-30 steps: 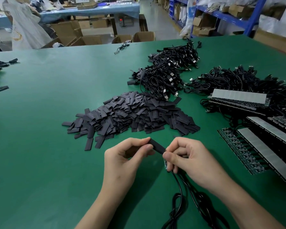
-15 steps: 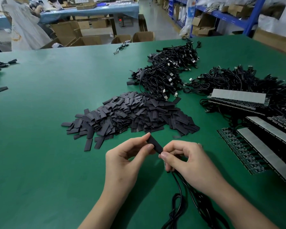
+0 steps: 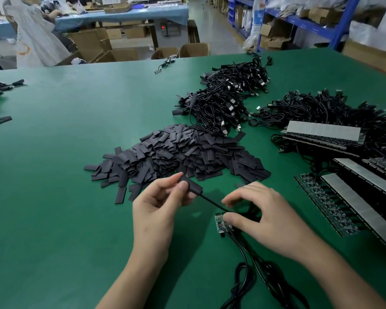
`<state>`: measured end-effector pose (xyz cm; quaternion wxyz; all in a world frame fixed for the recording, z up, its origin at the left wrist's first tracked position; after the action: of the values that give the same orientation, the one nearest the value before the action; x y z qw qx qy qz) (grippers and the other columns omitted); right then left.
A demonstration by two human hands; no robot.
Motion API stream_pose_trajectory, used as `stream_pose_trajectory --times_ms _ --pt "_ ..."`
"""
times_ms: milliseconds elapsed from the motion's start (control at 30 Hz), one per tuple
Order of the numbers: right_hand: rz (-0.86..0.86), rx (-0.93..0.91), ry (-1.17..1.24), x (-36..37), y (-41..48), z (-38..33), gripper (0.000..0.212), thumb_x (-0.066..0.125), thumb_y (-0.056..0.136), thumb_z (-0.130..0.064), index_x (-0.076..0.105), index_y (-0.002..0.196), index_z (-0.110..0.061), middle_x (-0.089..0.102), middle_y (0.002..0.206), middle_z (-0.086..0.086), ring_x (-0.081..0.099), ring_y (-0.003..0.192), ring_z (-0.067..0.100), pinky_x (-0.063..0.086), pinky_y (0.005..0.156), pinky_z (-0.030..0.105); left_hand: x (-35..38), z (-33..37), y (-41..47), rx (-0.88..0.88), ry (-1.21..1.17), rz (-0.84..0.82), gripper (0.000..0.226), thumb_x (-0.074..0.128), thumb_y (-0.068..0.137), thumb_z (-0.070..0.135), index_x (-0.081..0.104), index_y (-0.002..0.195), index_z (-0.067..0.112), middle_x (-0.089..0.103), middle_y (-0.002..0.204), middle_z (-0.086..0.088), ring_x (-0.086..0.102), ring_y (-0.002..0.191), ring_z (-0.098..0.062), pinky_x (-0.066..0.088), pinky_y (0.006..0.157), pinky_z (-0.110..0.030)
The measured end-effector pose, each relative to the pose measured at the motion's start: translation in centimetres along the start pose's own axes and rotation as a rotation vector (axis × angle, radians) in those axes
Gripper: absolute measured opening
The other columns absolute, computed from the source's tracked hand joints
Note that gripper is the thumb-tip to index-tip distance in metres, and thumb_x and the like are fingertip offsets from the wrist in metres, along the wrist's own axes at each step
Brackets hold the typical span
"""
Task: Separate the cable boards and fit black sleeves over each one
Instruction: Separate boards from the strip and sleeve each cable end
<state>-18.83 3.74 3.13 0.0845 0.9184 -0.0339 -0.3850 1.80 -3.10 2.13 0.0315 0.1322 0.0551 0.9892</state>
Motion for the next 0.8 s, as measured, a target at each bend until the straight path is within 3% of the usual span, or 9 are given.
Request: stream_pose_trajectory --times_ms 100,233,333,400,467,567,633,700,800 --pt "-0.024 -0.045 -0.121 -0.1 0.0 0.7 0.014 0.073 0.088 -0.049 0.072 0.099 -0.041 0.063 0.103 -0.034 0.053 0.112 -0.005 0.037 0.098 0.025 -0.5 -0.2 0.3 -0.041 -0.062 0.076 0.023 0.076 0.078 0.023 0.078 0.100 0.016 0.076 0.077 -0.010 0.072 0.071 -0.015 0.060 0.073 -0.025" --pt "0.013 -0.088 -0.173 0.5 0.2 0.9 0.006 0.069 0.094 -0.044 0.069 0.093 -0.038 0.061 0.091 -0.033 0.053 0.104 -0.008 0.038 0.097 0.029 -0.8 -0.3 0.5 -0.065 -0.086 0.102 0.025 0.075 0.079 0.024 0.078 0.103 0.018 0.076 0.080 -0.011 0.074 0.074 -0.017 0.060 0.073 -0.024" --pt "0.146 -0.063 -0.149 -0.2 0.2 0.8 0.011 0.061 0.098 -0.042 0.067 0.093 -0.035 0.063 0.091 -0.030 0.057 0.097 -0.005 0.042 0.092 0.027 -0.4 -0.6 0.4 -0.083 -0.037 0.010 0.043 0.072 0.084 0.025 0.067 0.127 0.019 0.079 0.094 -0.009 0.076 0.088 -0.021 0.060 0.078 -0.025" --pt "0.239 -0.031 -0.132 -1.2 0.3 0.6 0.009 0.061 0.097 -0.039 0.068 0.095 -0.034 0.064 0.094 -0.030 0.059 0.098 0.000 0.046 0.088 0.027 -0.1 -0.8 0.2 -0.033 0.248 -0.098 0.058 0.074 0.089 0.028 0.053 0.143 0.023 0.077 0.107 0.005 0.073 0.098 -0.014 0.058 0.085 -0.025" --pt "0.321 -0.025 -0.127 -2.6 0.9 0.2 0.008 0.062 0.095 -0.034 0.069 0.095 -0.030 0.067 0.093 -0.025 0.064 0.093 0.009 0.051 0.083 0.032 0.7 -0.9 -0.4 0.117 0.699 -0.279 0.065 0.074 0.087 0.051 0.051 0.145 0.031 0.066 0.119 0.021 0.062 0.109 -0.003 0.050 0.095 -0.027" --pt "0.395 -0.041 -0.179 -5.0 4.0 -0.9 0.008 0.064 0.096 -0.025 0.071 0.096 -0.022 0.070 0.090 -0.011 0.065 0.081 0.008 0.053 0.075 0.033 1.9 -1.5 -1.4 0.298 1.190 -0.528 0.082 0.042 0.079 0.090 0.054 0.142 0.039 0.044 0.129 0.025 0.036 0.125 0.001 0.029 0.105 -0.028" --pt "0.412 -0.052 -0.259 -6.7 7.6 -1.7 0.009 0.064 0.098 -0.023 0.072 0.099 -0.019 0.071 0.089 -0.005 0.060 0.071 0.002 0.051 0.072 0.029 2.1 -1.7 -1.7 0.297 1.241 -0.584 0.079 0.038 0.078 0.093 0.058 0.135 0.043 0.042 0.128 0.026 0.031 0.127 0.001 0.023 0.103 -0.025" --pt "0.409 -0.034 -0.335 -8.2 12.2 -2.4 0.013 0.062 0.101 -0.024 0.073 0.104 -0.017 0.071 0.090 -0.004 0.057 0.068 0.004 0.052 0.079 0.038 2.1 -1.7 -1.7 0.281 1.190 -0.606 0.069 0.042 0.078 0.090 0.062 0.126 0.044 0.042 0.125 0.027 0.032 0.126 0.001 0.024 0.102 -0.024" --pt "0.378 0.043 -0.476 -10.3 19.2 -3.5 0.022 0.060 0.103 -0.033 0.073 0.111 -0.017 0.071 0.099 0.001 0.067 0.090 0.023 0.050 0.100 0.052 2.3 -1.8 -1.6 0.292 1.136 -0.657 0.059 0.050 0.080 0.082 0.062 0.120 0.040 0.046 0.121 0.027 0.037 0.122 0.000 0.030 0.103 -0.026"
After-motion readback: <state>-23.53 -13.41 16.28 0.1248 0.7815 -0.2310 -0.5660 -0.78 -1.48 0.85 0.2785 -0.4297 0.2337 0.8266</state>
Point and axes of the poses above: each hand's wrist, its own y-axis towards the middle knuckle, its own x-axis out of the palm, z = x × y, the point moved 4 cm from there along y, towards the middle knuckle
